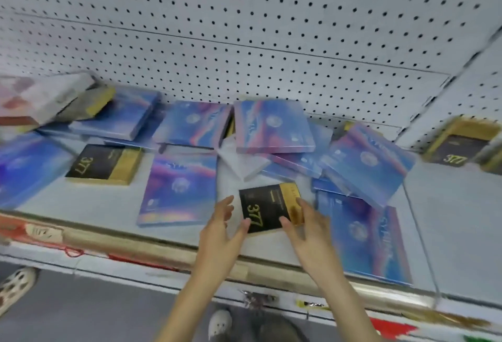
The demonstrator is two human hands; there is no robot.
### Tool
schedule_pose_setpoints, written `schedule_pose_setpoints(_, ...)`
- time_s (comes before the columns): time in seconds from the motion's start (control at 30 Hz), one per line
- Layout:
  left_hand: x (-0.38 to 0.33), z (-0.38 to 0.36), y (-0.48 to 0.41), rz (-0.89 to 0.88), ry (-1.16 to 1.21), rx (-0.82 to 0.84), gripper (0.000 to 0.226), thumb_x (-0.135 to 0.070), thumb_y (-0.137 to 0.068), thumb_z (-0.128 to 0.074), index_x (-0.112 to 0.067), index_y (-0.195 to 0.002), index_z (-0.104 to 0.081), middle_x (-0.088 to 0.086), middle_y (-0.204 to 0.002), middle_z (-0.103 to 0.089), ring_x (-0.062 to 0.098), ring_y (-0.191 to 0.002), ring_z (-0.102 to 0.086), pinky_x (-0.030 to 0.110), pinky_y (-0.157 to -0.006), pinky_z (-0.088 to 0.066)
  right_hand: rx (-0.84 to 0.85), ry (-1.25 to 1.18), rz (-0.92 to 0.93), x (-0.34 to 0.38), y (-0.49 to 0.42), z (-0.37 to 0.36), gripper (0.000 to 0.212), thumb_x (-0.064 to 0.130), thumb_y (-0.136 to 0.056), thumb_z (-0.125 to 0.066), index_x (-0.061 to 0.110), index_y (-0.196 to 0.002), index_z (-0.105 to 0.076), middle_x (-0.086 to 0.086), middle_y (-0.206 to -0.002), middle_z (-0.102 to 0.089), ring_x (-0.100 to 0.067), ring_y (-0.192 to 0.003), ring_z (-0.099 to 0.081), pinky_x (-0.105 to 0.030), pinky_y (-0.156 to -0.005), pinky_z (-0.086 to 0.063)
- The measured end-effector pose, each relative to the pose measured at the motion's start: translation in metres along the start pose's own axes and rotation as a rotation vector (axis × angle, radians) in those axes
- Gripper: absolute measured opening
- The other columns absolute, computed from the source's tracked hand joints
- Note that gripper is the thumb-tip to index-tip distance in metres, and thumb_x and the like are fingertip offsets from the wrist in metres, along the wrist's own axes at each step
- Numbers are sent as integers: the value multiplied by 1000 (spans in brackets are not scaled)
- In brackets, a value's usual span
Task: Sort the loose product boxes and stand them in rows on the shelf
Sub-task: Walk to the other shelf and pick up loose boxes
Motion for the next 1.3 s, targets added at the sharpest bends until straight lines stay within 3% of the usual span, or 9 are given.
schedule_pose_setpoints(0.17,-3,-12,-6,1,60,119,55,-23,-84,-69,-40,-127,-39,-10,-121,-59,7,-109,-60,26,-97,-47,-171,-25,-66,6,-4,-10,51,36,-91,-60,20,-137,-44,-3,-130,-54,-23,-121,-46,-30,-99,-36)
schedule_pose_setpoints(0.3,-11,-8,-4,90,262,137,58,-10,-82,-70,-40,-120,-38,-23,-107,-55,-12,-95,-58,4,-76,-45,-328,-474,-124,11,-5,-5,41,13,-82,-73,25,-116,-54,5,-116,-62,-14,-109,-60,-26,-95,-46)
schedule_pose_setpoints(0.47,-23,1,3,129,377,128,69,-10,-85,-67,-32,-137,-28,-17,-107,-54,-14,-89,-59,2,-69,-45,-529,-660,-72,22,2,1,47,-7,-78,-72,32,-101,-58,6,-106,-66,0,-98,-64,-9,-77,-49)
schedule_pose_setpoints(0.6,-19,11,-6,157,361,62,55,-18,-87,-65,-33,-131,-37,-4,-112,-58,6,-103,-58,25,-89,-51,-544,-819,-128,14,8,16,29,-3,-82,-68,23,-97,-67,6,-97,-73,-6,-96,-68,-20,-84,-55)
schedule_pose_setpoints(0.77,-19,5,-17,138,276,251,27,-38,-83,-70,-28,-106,-62,-2,-105,-68,14,-95,-66,36,-79,-58,-506,-907,-166,3,18,25,20,-4,-85,-64,15,-90,-68,0,-89,-74,-18,-91,-69,-22,-70,-56)
schedule_pose_setpoints(1.03,-26,-17,-10,173,332,376,15,-9,-84,-68,-8,-96,-59,15,-83,-70,19,-68,-71,29,-53,-56,-527,-759,-278,-42,27,55,14,13,-87,-67,17,-100,-69,0,-102,-72,-16,-99,-67,-27,-86,-51)
schedule_pose_setpoints(1.1,-20,-20,-10,213,346,310,16,-9,-85,-67,-8,-97,-56,17,-85,-70,24,-71,-71,30,-54,-57,-530,-484,-324,-68,29,70,20,21,-86,-71,14,-104,-69,-2,-105,-68,-22,-102,-64,-27,-83,-48)
schedule_pose_setpoints(1.2,-12,-23,-10,233,322,230,16,-10,-87,-65,-11,-97,-53,19,-88,-70,25,-73,-71,30,-57,-58,-528,138,-428,-108,37,81,47,33,-84,-71,4,-119,-62,-19,-118,-61,-41,-114,-53,-44,-93,-42)
schedule_pose_setpoints(1.3,-10,-27,-10,188,211,218,14,-14,-90,-62,-19,-95,-50,13,-90,-69,15,-70,-71,25,-59,-58,-489,251,-536,-124,45,81,55,51,-84,-65,2,-110,-61,-22,-114,-60,-42,-111,-53,-50,-93,-42)
Point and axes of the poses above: each hand's wrist, its own y-axis away from the middle knuckle, its own z-axis out of the back of the hand, x = y × z, the point moved 3 cm from there along -y, towards the middle knuckle
